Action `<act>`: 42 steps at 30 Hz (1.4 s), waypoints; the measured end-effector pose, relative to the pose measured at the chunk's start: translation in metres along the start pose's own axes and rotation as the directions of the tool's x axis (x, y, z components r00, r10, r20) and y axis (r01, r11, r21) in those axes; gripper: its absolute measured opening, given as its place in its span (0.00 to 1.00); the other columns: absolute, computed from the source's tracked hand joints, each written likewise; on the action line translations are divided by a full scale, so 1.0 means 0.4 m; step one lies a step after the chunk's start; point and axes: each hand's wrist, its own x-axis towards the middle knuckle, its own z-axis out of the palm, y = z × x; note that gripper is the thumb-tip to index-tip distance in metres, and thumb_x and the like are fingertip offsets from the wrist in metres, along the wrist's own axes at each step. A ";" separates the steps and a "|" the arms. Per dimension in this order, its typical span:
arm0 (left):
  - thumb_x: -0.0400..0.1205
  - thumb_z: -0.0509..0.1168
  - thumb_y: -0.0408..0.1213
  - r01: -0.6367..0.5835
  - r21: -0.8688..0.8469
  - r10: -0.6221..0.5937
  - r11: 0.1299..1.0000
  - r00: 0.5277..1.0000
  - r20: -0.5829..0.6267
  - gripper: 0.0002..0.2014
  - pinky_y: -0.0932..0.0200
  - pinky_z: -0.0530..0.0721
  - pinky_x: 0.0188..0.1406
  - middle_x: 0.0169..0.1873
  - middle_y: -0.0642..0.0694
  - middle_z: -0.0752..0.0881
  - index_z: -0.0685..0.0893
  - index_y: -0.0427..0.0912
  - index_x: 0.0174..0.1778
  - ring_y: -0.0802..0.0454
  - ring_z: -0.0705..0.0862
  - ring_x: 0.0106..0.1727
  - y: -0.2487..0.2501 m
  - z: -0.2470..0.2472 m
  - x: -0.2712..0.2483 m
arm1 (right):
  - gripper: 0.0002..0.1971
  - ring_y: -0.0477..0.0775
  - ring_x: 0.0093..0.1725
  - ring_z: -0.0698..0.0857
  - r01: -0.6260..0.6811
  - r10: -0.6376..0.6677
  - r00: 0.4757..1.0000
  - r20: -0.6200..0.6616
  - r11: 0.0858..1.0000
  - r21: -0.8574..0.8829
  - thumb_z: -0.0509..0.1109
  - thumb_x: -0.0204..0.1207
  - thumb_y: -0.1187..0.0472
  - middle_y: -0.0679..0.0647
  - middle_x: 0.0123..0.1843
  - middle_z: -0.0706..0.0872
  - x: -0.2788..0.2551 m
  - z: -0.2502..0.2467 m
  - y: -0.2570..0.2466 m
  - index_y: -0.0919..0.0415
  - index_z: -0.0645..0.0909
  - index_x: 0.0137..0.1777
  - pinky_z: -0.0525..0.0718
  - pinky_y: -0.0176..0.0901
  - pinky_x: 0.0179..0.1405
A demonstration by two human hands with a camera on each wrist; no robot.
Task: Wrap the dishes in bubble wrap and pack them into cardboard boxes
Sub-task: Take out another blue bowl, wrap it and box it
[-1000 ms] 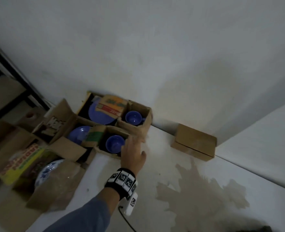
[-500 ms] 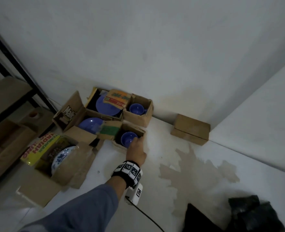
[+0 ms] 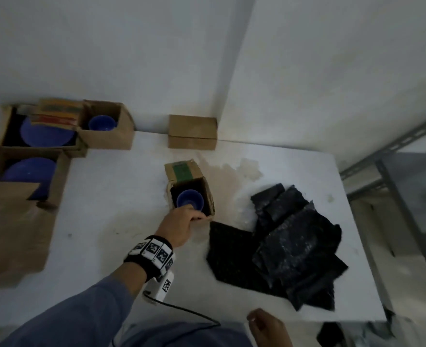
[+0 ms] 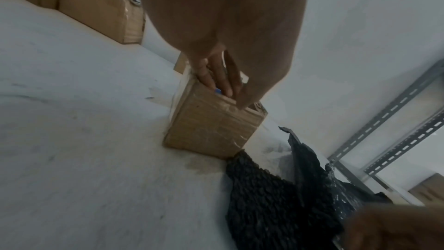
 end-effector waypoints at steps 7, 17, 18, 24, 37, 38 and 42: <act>0.79 0.64 0.26 -0.054 0.005 0.054 0.999 0.998 -0.041 0.20 0.53 0.81 0.57 0.53 0.53 0.82 0.88 0.53 0.61 0.50 0.82 0.55 0.026 0.054 -0.028 | 0.08 0.44 0.44 0.82 0.307 -0.291 0.951 0.105 0.926 -0.218 0.67 0.77 0.56 0.41 0.45 0.81 0.137 -0.156 -0.074 0.42 0.80 0.53 0.81 0.41 0.44; 0.76 0.67 0.31 -0.029 0.021 0.031 0.999 0.989 -0.142 0.12 0.57 0.81 0.47 0.48 0.55 0.81 0.86 0.53 0.49 0.56 0.81 0.49 0.077 0.135 -0.157 | 0.30 0.65 0.64 0.78 0.678 -0.498 0.711 0.496 0.299 -0.672 0.72 0.73 0.45 0.62 0.70 0.76 0.268 -0.106 -0.172 0.60 0.75 0.71 0.75 0.57 0.62; 0.78 0.68 0.33 0.057 -0.043 -0.059 0.997 0.997 -0.058 0.13 0.58 0.81 0.49 0.50 0.55 0.81 0.84 0.56 0.52 0.57 0.80 0.51 0.077 0.149 -0.164 | 0.25 0.63 0.57 0.82 0.683 -0.525 0.697 0.489 0.279 -0.675 0.74 0.70 0.48 0.61 0.65 0.80 0.271 -0.103 -0.171 0.58 0.81 0.64 0.79 0.54 0.56; 0.79 0.72 0.51 0.536 -0.321 -0.467 0.781 0.842 0.271 0.29 0.55 0.79 0.55 0.54 0.44 0.81 0.65 0.50 0.70 0.46 0.83 0.56 0.104 0.213 -0.128 | 0.06 0.54 0.30 0.81 0.806 -0.776 0.524 0.352 0.318 -0.498 0.65 0.66 0.53 0.51 0.34 0.79 0.282 -0.114 -0.141 0.53 0.82 0.36 0.74 0.41 0.25; 0.82 0.60 0.21 -0.070 -0.196 0.055 0.978 0.995 -0.083 0.23 0.65 0.74 0.69 0.64 0.53 0.83 0.86 0.50 0.64 0.60 0.78 0.67 0.225 0.047 -0.002 | 0.41 0.62 0.72 0.72 0.541 -0.534 0.822 0.199 0.622 -0.567 0.68 0.73 0.41 0.55 0.83 0.57 0.362 -0.303 -0.096 0.44 0.54 0.84 0.79 0.55 0.67; 0.82 0.59 0.21 -0.071 -0.174 0.053 0.982 0.993 -0.106 0.24 0.60 0.73 0.73 0.68 0.51 0.81 0.85 0.49 0.68 0.56 0.77 0.71 0.225 0.020 0.012 | 0.42 0.64 0.76 0.68 0.507 -0.489 0.844 0.219 0.597 -0.622 0.67 0.74 0.40 0.56 0.85 0.54 0.373 -0.304 -0.090 0.44 0.52 0.85 0.75 0.57 0.71; 0.82 0.59 0.21 -0.045 -0.103 0.017 0.994 0.966 -0.259 0.25 0.61 0.69 0.76 0.71 0.52 0.78 0.82 0.47 0.72 0.55 0.75 0.73 0.223 -0.085 0.052 | 0.43 0.66 0.81 0.61 0.356 -0.389 0.913 0.121 0.619 -0.700 0.63 0.77 0.37 0.57 0.87 0.48 0.409 -0.300 -0.099 0.46 0.47 0.87 0.68 0.60 0.75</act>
